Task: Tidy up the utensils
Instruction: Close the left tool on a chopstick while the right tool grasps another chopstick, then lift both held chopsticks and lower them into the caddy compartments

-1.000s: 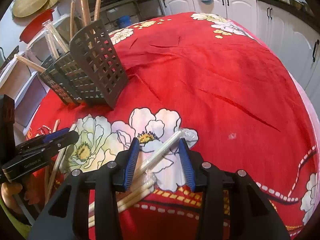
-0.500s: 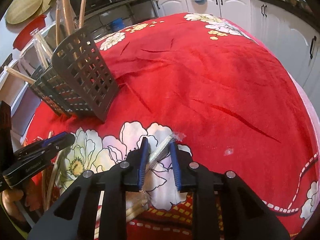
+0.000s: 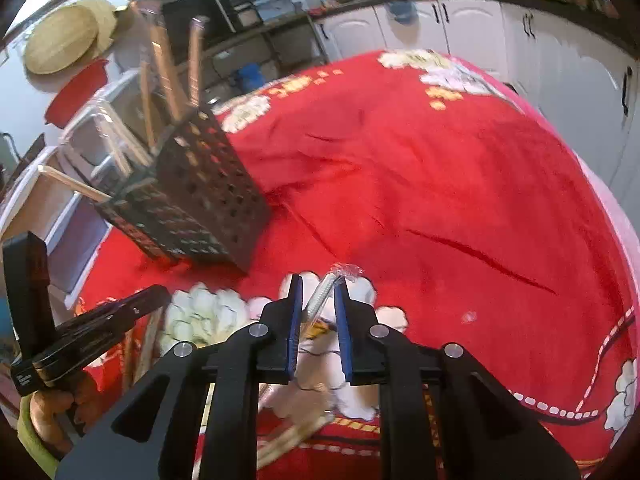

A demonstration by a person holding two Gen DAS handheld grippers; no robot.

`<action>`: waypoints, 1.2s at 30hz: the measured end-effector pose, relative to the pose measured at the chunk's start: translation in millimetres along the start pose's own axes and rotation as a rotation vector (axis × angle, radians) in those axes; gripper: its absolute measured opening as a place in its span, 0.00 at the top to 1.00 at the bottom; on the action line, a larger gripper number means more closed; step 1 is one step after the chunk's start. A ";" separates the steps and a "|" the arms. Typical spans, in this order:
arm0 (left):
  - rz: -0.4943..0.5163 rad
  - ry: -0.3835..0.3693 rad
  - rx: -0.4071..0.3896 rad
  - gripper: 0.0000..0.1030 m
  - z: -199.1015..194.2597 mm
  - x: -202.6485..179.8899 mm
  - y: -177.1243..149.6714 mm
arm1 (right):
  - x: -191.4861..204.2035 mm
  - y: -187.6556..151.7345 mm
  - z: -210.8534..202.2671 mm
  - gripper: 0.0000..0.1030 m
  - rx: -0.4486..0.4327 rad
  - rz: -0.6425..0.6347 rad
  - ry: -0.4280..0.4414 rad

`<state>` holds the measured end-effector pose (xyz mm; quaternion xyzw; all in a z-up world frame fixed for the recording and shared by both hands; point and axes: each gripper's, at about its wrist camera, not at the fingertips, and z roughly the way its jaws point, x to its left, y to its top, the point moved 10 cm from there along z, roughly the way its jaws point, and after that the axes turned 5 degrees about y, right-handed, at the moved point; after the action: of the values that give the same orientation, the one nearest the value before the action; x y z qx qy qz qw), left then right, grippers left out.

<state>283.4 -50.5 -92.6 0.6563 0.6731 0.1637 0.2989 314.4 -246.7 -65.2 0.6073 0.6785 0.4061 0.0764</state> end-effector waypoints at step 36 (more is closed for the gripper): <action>-0.127 -0.030 -0.299 0.98 -116.2 40.6 65.6 | 129.3 46.0 -55.5 0.94 -0.180 -0.295 0.136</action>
<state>264.9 14.9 29.2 0.5631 0.6767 0.2330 0.4131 283.9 -160.6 51.4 0.4630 0.7247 0.4899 0.1431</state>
